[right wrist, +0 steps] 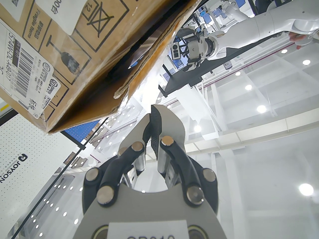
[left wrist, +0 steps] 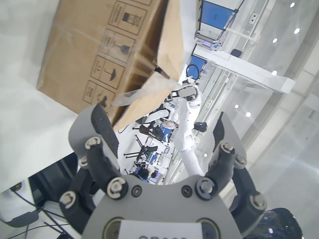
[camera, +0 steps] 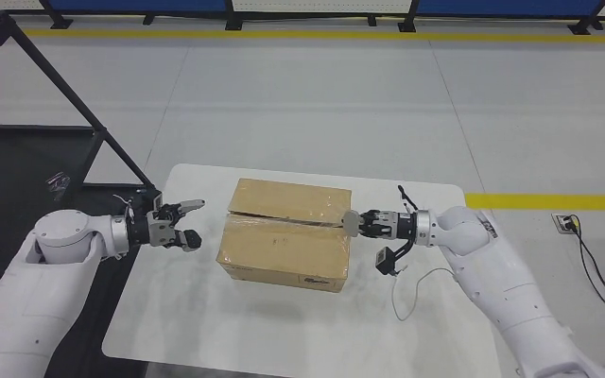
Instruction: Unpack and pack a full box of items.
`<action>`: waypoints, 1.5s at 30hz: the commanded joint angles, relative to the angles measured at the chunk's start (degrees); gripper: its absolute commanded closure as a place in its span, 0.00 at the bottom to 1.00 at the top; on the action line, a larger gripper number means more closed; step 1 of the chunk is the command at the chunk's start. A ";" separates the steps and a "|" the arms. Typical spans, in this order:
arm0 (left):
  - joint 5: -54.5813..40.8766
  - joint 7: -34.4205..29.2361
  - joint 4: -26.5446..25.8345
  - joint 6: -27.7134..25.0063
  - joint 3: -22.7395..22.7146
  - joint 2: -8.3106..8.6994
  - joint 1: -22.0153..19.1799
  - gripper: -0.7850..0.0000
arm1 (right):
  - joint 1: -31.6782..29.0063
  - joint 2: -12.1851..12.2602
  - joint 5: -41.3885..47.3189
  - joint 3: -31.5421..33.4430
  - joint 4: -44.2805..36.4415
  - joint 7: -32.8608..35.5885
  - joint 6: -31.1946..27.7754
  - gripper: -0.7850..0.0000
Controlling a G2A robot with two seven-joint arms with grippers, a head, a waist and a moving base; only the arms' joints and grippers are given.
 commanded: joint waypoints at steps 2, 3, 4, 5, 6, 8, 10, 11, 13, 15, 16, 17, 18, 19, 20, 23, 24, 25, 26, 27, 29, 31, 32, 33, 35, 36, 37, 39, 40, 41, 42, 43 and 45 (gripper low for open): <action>0.35 0.34 -1.08 -1.17 0.35 -0.03 1.24 0.00 | 0.04 0.00 0.00 -0.07 0.01 -0.04 -0.04 1.00; -0.10 0.41 -1.48 -2.49 0.35 -0.10 1.58 0.00 | 0.05 0.00 0.00 -0.08 0.02 -0.03 -0.03 1.00; -0.40 0.75 -1.68 -3.61 0.40 -0.18 1.97 0.00 | 0.06 0.00 0.00 -0.13 0.01 -0.05 -0.05 1.00; -0.57 1.38 -2.03 -4.94 0.38 -0.25 2.21 0.00 | 0.07 0.00 0.00 -0.18 0.03 -0.09 -0.09 1.00; -0.92 1.95 -2.38 -6.41 0.35 -0.33 2.51 0.00 | 0.09 -0.02 0.00 -0.22 0.03 -0.14 -0.14 1.00; -2.10 2.61 -2.80 -8.82 0.15 -0.50 3.04 0.00 | 0.14 -0.03 0.00 -0.28 0.02 -0.20 -0.20 1.00; -2.71 4.08 -3.23 -11.65 -0.17 -0.63 3.56 0.00 | 0.17 -0.04 0.00 -0.36 -0.03 -0.27 -0.27 1.00; -3.15 4.66 -3.41 -12.89 -0.37 -0.68 3.81 0.00 | 0.17 -0.04 0.00 -0.38 -0.08 -0.30 -0.30 1.00; -2.61 6.75 -3.70 -14.72 -0.70 -0.71 4.19 0.00 | 0.13 -0.03 0.00 -0.37 -0.16 -0.32 -0.32 1.00; -1.61 8.19 -4.44 -15.96 -0.67 -0.76 4.60 0.00 | 0.08 0.00 0.00 -0.33 -0.27 -0.37 -0.37 1.00; -1.55 7.94 -4.74 -16.38 -0.57 -0.78 4.74 0.00 | 0.07 0.01 0.00 -0.32 -0.30 -0.40 -0.40 1.00; -0.96 7.24 -4.90 -16.56 -0.33 -0.77 4.90 0.00 | 0.04 0.03 0.00 -0.30 -0.36 -0.42 -0.42 1.00; -0.04 7.12 -4.96 -16.55 -0.20 -0.73 4.88 0.00 | 0.00 0.04 0.00 -0.28 -0.42 -0.44 -0.44 1.00; 1.02 6.68 -5.18 -16.72 0.13 -0.72 4.91 0.00 | -0.05 0.06 0.00 -0.25 -0.51 -0.46 -0.46 1.00; 1.21 6.62 -5.17 -16.80 0.18 -0.73 4.92 0.00 | -0.08 0.07 0.00 -0.23 -0.55 -0.47 -0.47 1.00; 0.57 6.00 -5.43 -17.71 0.32 -0.88 5.06 0.00 | -0.18 0.11 0.00 -0.15 -0.71 -0.53 -0.53 1.00; 0.24 5.93 -5.54 -18.12 0.29 -0.92 5.13 0.00 | -0.20 0.12 0.00 -0.17 -0.78 -0.58 -0.58 1.00; -0.25 5.85 -5.65 -18.44 0.21 -0.97 5.20 0.00 | -0.22 0.12 0.00 -0.19 -0.83 -0.62 -0.62 1.00; -0.66 5.90 -5.78 -18.86 0.07 -1.01 5.24 0.00 | -0.23 0.12 0.00 -0.21 -0.85 -0.63 -0.63 1.00; -0.92 6.32 -5.84 -19.42 -0.16 -1.03 5.33 0.00 | -0.25 0.08 0.00 -0.26 -0.87 -0.69 -0.69 1.00; -1.44 7.02 -5.98 -20.13 -0.54 -1.06 5.47 0.00 | -0.22 0.05 0.00 -0.25 -0.84 -0.73 -0.73 1.00; -1.99 7.66 -6.20 -20.74 -0.96 -1.09 5.69 0.00 | -0.18 0.02 0.00 -0.31 -0.85 -0.80 -0.80 1.00; -2.63 7.79 -6.36 -21.08 -1.20 -1.12 5.82 0.00 | -0.16 0.01 0.00 -0.35 -0.90 -0.79 -0.79 1.00; -3.38 7.83 -6.52 -21.40 -1.49 -1.14 5.96 0.00 | -0.14 0.00 0.00 -0.42 -0.93 -0.80 -0.80 1.00; -4.80 7.95 -6.80 -21.93 -2.05 -1.19 6.21 0.00 | -0.04 0.02 0.00 -0.75 -1.07 -1.01 -1.00 1.00; -5.59 7.89 -7.00 -22.08 -2.37 -1.21 6.28 0.00 | 0.03 0.04 0.00 -0.98 -1.15 -1.10 -1.10 1.00; -5.85 7.88 -7.07 -22.03 -2.50 -1.22 6.29 0.00 | 0.04 0.06 0.00 -1.12 -1.26 -1.10 -1.10 1.00; -5.64 8.39 -7.30 -22.09 -2.73 -1.24 6.11 0.00 | 0.04 0.13 0.00 -1.77 -1.78 -0.96 -0.95 1.00; -5.58 8.63 -7.46 -21.95 -2.76 -1.27 5.99 0.00 | 0.04 0.19 0.00 -2.12 -2.04 -0.86 -0.85 1.00; -5.44 8.93 -7.64 -21.93 -2.82 -1.29 5.81 0.00 | 0.02 0.27 0.00 -2.43 -2.26 -0.69 -0.68 1.00; -5.32 9.25 -7.79 -21.81 -2.84 -1.33 5.63 0.00 | -0.02 0.36 0.00 -2.74 -2.54 -0.45 -0.44 1.00; -5.23 9.46 -7.93 -21.67 -2.84 -1.37 5.45 0.00 | -0.10 0.45 0.00 -3.02 -2.79 -0.14 -0.13 1.00; -5.09 9.86 -8.15 -21.51 -2.85 -1.45 5.09 0.00 | -0.34 0.69 0.00 -3.57 -3.35 0.61 0.62 1.00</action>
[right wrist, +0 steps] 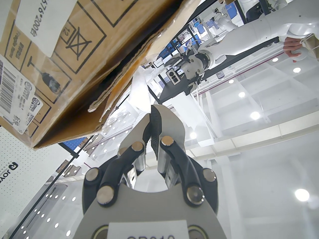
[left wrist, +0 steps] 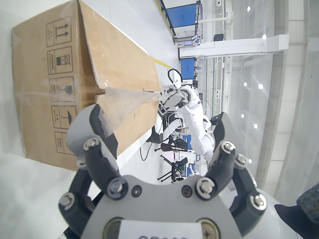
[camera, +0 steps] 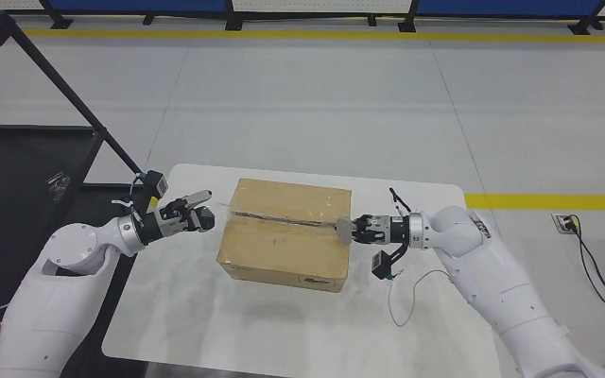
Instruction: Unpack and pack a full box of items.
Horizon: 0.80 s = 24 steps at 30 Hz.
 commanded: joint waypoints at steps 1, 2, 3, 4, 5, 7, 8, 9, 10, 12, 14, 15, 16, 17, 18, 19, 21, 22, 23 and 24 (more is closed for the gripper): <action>0.11 0.26 -0.13 0.17 0.04 -0.07 -0.28 0.00 | -0.25 0.24 0.00 -0.48 -0.48 0.69 0.69 1.00; 0.19 0.34 -0.17 0.26 0.08 -0.12 -0.45 0.00 | -0.41 0.42 0.00 -0.74 -0.71 1.11 1.11 1.00; 0.27 0.40 -0.21 0.25 0.11 -0.16 -0.63 0.00 | -0.52 0.63 0.00 -1.00 -1.00 1.56 1.56 1.00; 0.28 0.42 -0.21 0.26 0.15 -0.21 -0.80 0.00 | -0.67 0.86 0.00 -1.23 -1.22 2.08 2.08 1.00; 0.32 0.49 -0.18 0.28 0.17 -0.25 -1.00 0.00 | -0.79 1.09 0.00 -1.42 -1.42 2.67 2.68 1.00; 0.32 0.57 -0.20 0.24 0.24 -0.35 -1.32 0.00 | -0.98 1.60 0.00 -2.09 -2.03 3.84 3.85 1.00; 0.36 0.59 -0.22 0.20 0.26 -0.39 -1.47 0.00 | -1.05 1.87 0.00 -2.50 -2.43 4.58 4.59 1.00; 0.31 0.66 -0.18 0.15 0.24 -0.43 -1.58 0.00 | -1.07 2.16 0.00 -2.77 -2.88 4.84 4.85 1.00; 0.35 0.67 -0.13 0.11 0.25 -0.46 -1.67 0.00 | -1.13 2.43 0.00 -2.73 -3.45 4.85 4.85 1.00; 0.41 0.71 -0.01 0.05 0.20 -0.51 -1.89 0.00 | -1.57 2.91 0.00 -2.07 -4.71 4.85 4.85 1.00; 0.41 0.71 0.15 0.03 0.10 -0.55 -2.04 0.00 | -2.15 3.30 0.00 -1.49 -6.18 4.85 4.85 1.00; 0.48 0.81 0.24 0.01 0.03 -0.56 -2.11 0.00 | -2.47 3.48 0.00 -1.25 -6.71 4.85 4.85 1.00; 0.50 0.82 0.28 0.01 0.00 -0.58 -2.15 0.00 | -2.71 3.64 0.00 -1.01 -7.16 4.85 4.85 1.00; 0.49 0.81 0.33 0.03 -0.04 -0.59 -2.18 0.00 | -2.92 3.78 0.00 -0.76 -7.58 4.85 4.85 1.00; 0.46 0.82 0.36 0.05 -0.10 -0.61 -2.19 0.00 | -3.10 3.89 0.00 -0.53 -7.93 4.85 4.85 1.00; 0.49 0.78 0.35 0.03 -0.16 -0.61 -2.22 0.00 | -3.24 3.97 0.00 -0.25 -8.37 4.90 4.85 1.00; 0.60 0.71 0.41 0.00 -0.29 -0.61 -2.22 0.00 | -3.55 4.11 0.00 0.14 -8.85 4.88 4.85 1.00; 0.63 0.76 0.46 0.06 -0.38 -0.61 -2.24 0.00 | -3.63 4.16 0.00 0.32 -8.99 4.95 4.85 1.00; 0.67 0.76 0.51 0.10 -0.45 -0.62 -2.26 0.00 | -3.68 4.19 0.00 0.47 -9.03 5.06 4.85 1.00; 0.84 0.78 0.64 0.31 -0.52 -0.61 -2.30 0.00 | -3.71 4.20 0.00 0.61 -9.24 5.28 4.85 1.00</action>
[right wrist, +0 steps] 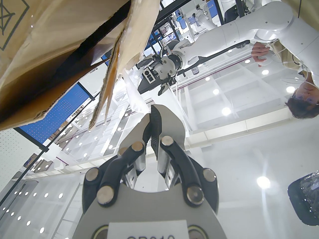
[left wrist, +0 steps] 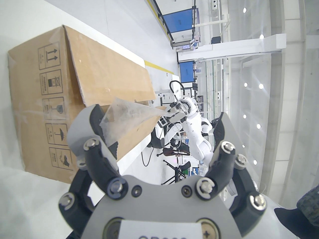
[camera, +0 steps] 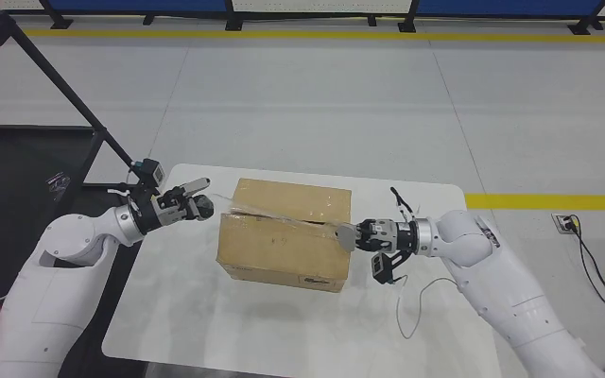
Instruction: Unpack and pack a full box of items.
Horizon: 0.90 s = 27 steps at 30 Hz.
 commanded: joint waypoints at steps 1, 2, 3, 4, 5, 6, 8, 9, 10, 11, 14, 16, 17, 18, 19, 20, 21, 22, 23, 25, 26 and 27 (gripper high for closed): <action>0.21 0.13 0.21 0.33 -0.10 0.01 -0.06 0.03 | -0.04 0.00 0.00 0.17 -0.23 0.35 0.00 1.00; 0.24 0.14 0.25 0.46 -0.13 0.00 -0.11 0.16 | -0.05 0.01 0.00 0.30 -0.52 0.68 0.00 1.00; 0.27 0.11 0.31 0.49 -0.15 -0.02 -0.15 0.44 | -0.15 0.02 0.00 0.37 -0.94 0.98 0.00 1.00; 0.29 0.06 0.40 0.47 -0.17 -0.03 -0.18 0.55 | -0.29 0.04 0.00 0.37 -1.30 1.06 0.00 1.00; 0.31 0.01 0.47 0.44 -0.19 -0.05 -0.21 0.65 | -0.40 0.09 0.00 0.39 -1.43 1.04 0.00 1.00; 0.32 -0.03 0.53 0.41 -0.20 -0.06 -0.24 0.80 | -0.43 0.14 0.00 0.41 -1.49 0.93 0.00 1.00; 0.25 -0.33 0.60 0.23 -0.23 -0.11 -0.30 0.93 | -0.50 0.20 0.00 0.40 -1.54 0.95 0.00 1.00; 0.27 -0.49 0.63 0.10 -0.23 -0.11 -0.33 0.93 | -0.51 0.21 0.00 0.37 -1.50 0.96 0.00 1.00; 0.24 -0.88 0.64 -0.07 -0.22 -0.12 -0.36 0.91 | -0.47 0.22 0.00 0.33 -1.38 0.95 0.00 1.00; 0.20 -1.08 0.74 -0.14 -0.26 -0.13 -0.40 0.85 | -0.42 0.21 0.00 0.27 -1.16 0.91 0.00 1.00; -1.15 -2.45 0.76 -0.27 -0.45 -0.19 -0.39 0.81 | -0.10 0.10 0.00 0.01 -0.21 0.91 0.00 1.00; -2.52 -3.36 1.06 0.09 -0.85 -0.20 -0.45 0.81 | 0.18 -0.03 0.00 -0.21 0.32 0.93 0.00 1.00; -2.58 -3.66 1.19 0.19 -0.97 -0.17 -0.52 0.82 | 0.32 -0.10 0.00 -0.30 0.51 0.94 0.00 1.00; -2.44 -3.94 1.31 0.40 -1.01 -0.15 -0.59 0.90 | 0.42 -0.16 0.00 -0.37 0.71 0.95 0.00 1.00; -2.19 -4.04 1.38 0.58 -1.06 -0.12 -0.69 0.97 | 0.54 -0.21 0.00 -0.42 0.91 0.91 0.00 1.00; -2.01 -4.21 1.43 0.81 -1.07 -0.10 -0.73 1.00 | 0.67 -0.26 0.00 -0.40 1.22 0.93 0.00 1.00; -1.73 -4.61 1.46 1.03 -1.05 -0.07 -0.79 1.00 | 0.83 -0.29 0.00 -0.36 1.60 0.91 0.00 1.00; -1.61 -4.89 1.55 1.13 -1.12 -0.04 -0.81 1.00 | 1.01 -0.34 0.00 -0.33 1.94 0.86 0.00 1.00; -1.60 -5.40 1.59 1.22 -1.17 0.00 -0.77 1.00 | 1.14 -0.39 0.00 -0.31 2.22 0.85 0.00 1.00; -1.36 -6.47 1.71 1.27 -1.43 0.13 -0.72 1.00 | 1.29 -0.51 0.00 -0.35 2.45 0.81 0.00 1.00; -1.26 -6.61 1.84 1.23 -1.63 0.20 -0.64 1.00 | 1.35 -0.55 0.00 -0.34 2.62 0.73 0.00 1.00; -1.34 -6.76 1.93 1.31 -1.80 0.24 -0.52 0.98 | 1.41 -0.60 0.00 -0.34 2.71 0.68 0.00 1.00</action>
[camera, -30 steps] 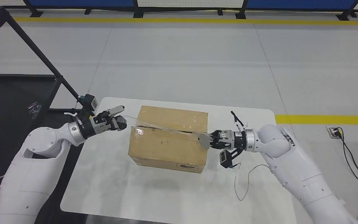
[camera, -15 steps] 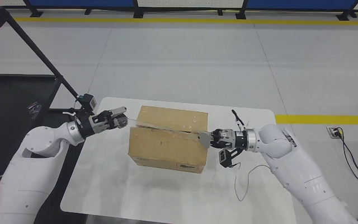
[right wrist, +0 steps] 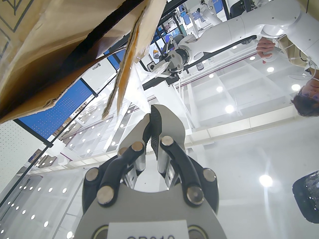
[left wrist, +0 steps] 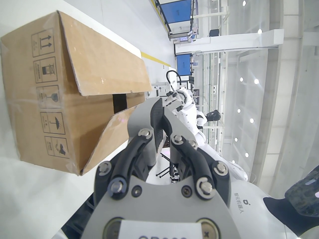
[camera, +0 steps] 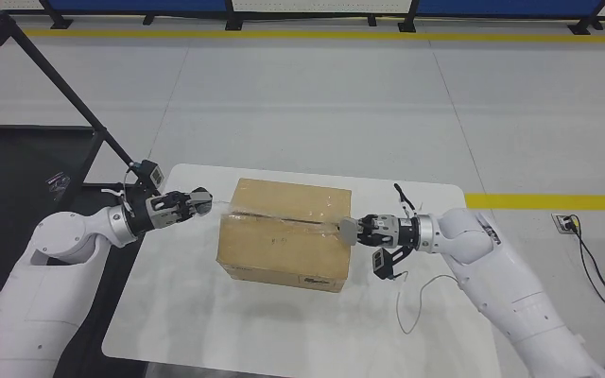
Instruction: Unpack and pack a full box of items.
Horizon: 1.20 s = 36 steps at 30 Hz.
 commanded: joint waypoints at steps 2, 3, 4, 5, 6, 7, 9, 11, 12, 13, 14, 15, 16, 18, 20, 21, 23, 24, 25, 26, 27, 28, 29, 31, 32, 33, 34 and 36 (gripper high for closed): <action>0.07 -0.39 0.13 0.10 -0.39 0.13 0.29 0.42 | 0.12 -0.13 0.00 -0.01 0.15 -0.18 0.00 1.00; 0.18 -0.61 0.11 0.17 -0.46 0.18 0.40 0.21 | 0.17 -0.19 0.00 -0.01 0.21 -0.20 0.00 1.00; 0.45 -0.76 0.14 0.33 -0.51 0.23 0.47 0.12 | 0.23 -0.25 0.00 -0.02 0.27 -0.26 0.00 1.00; 0.70 -0.70 0.20 0.54 -0.54 0.26 0.54 0.05 | 0.32 -0.31 0.00 -0.05 0.33 -0.36 0.00 1.00; 0.80 -0.68 0.16 0.68 -0.54 0.28 0.60 0.00 | 0.39 -0.38 0.00 -0.07 0.41 -0.39 0.00 1.00; 0.91 -0.67 0.18 0.75 -0.51 0.28 0.67 0.00 | 0.48 -0.45 0.00 -0.10 0.41 -0.48 0.00 1.00; 0.94 -0.60 0.39 1.11 -0.40 0.26 0.78 0.00 | 0.58 -0.57 0.00 -0.14 0.53 -0.66 0.00 1.00; 1.01 -0.48 0.63 1.28 -0.20 0.21 0.83 0.00 | 0.62 -0.68 0.00 -0.12 0.62 -0.72 0.00 1.00; 1.02 -0.42 0.77 1.37 -0.09 0.17 0.86 0.00 | 0.64 -0.73 0.00 -0.09 0.67 -0.76 0.00 1.00; 1.00 -0.39 0.88 1.36 0.03 0.14 0.90 0.00 | 0.64 -0.78 0.00 -0.06 0.76 -0.82 0.00 1.00; 0.99 -0.44 1.00 1.34 0.17 0.10 0.96 0.00 | 0.65 -0.83 0.00 -0.03 0.82 -0.88 0.00 1.00; 0.93 -0.48 1.14 1.36 0.29 0.06 1.01 0.00 | 0.65 -0.87 0.00 0.02 0.86 -0.93 0.00 1.00; 0.97 -0.41 1.32 1.32 0.42 0.02 1.08 0.00 | 0.64 -0.91 0.00 0.09 0.92 -0.91 0.00 1.00; 2.03 0.75 1.82 1.13 0.57 0.01 1.13 0.00 | 0.60 -0.99 0.00 0.20 1.03 -0.98 0.00 1.00; 4.28 3.56 2.13 1.09 0.85 0.00 1.34 0.00 | 0.59 -1.06 0.00 0.25 1.11 -0.98 0.00 1.00; 4.75 4.22 2.14 1.19 0.97 -0.02 1.45 0.00 | 0.60 -1.07 0.00 0.26 1.12 -0.98 0.00 1.00; 5.22 4.97 1.87 1.41 1.29 -0.10 1.93 0.00 | 0.66 -1.09 0.00 0.24 1.21 -0.98 0.00 1.00; 5.33 4.97 1.79 1.34 1.31 -0.10 2.09 0.00 | 0.68 -1.10 0.00 0.23 1.22 -0.98 0.00 1.00; 5.99 5.16 1.71 1.28 1.28 -0.03 2.31 0.00 | 0.70 -1.11 0.00 0.21 1.24 -0.98 0.00 1.00; 6.90 5.39 1.36 1.13 1.28 0.05 2.57 0.00 | 0.74 -1.13 0.00 0.20 1.27 -0.98 0.00 1.00; 7.45 5.00 0.78 0.97 1.33 0.12 2.94 0.00 | 0.78 -1.15 0.00 0.19 1.31 -0.98 0.00 1.00; 7.41 4.30 0.28 0.77 1.23 0.19 3.39 0.00 | 0.84 -1.18 0.00 0.16 1.36 -0.98 0.00 1.00; 7.55 3.67 -0.17 0.47 1.08 0.29 3.78 0.00 | 0.91 -1.22 0.00 0.11 1.42 -0.98 0.00 1.00; 8.11 2.57 -1.00 -0.03 0.88 0.47 4.44 0.00 | 1.11 -1.30 0.00 -0.05 1.57 -0.98 0.00 1.00; 8.00 1.61 -1.47 -0.55 0.72 0.56 4.87 0.00 | 1.25 -1.37 0.00 -0.22 1.76 -0.98 0.00 1.00; 7.70 1.20 -1.61 -0.79 0.57 0.60 5.07 0.00 | 1.35 -1.41 0.00 -0.29 1.87 -0.98 0.00 1.00; 7.27 0.66 -1.78 -1.15 0.34 0.65 5.36 0.00 | 1.49 -1.47 0.00 -0.38 2.05 -0.98 0.00 1.00; 6.42 0.23 -2.12 -1.97 -0.19 0.73 5.83 0.00 | 1.66 -1.60 0.00 -0.59 2.26 -0.98 0.00 1.00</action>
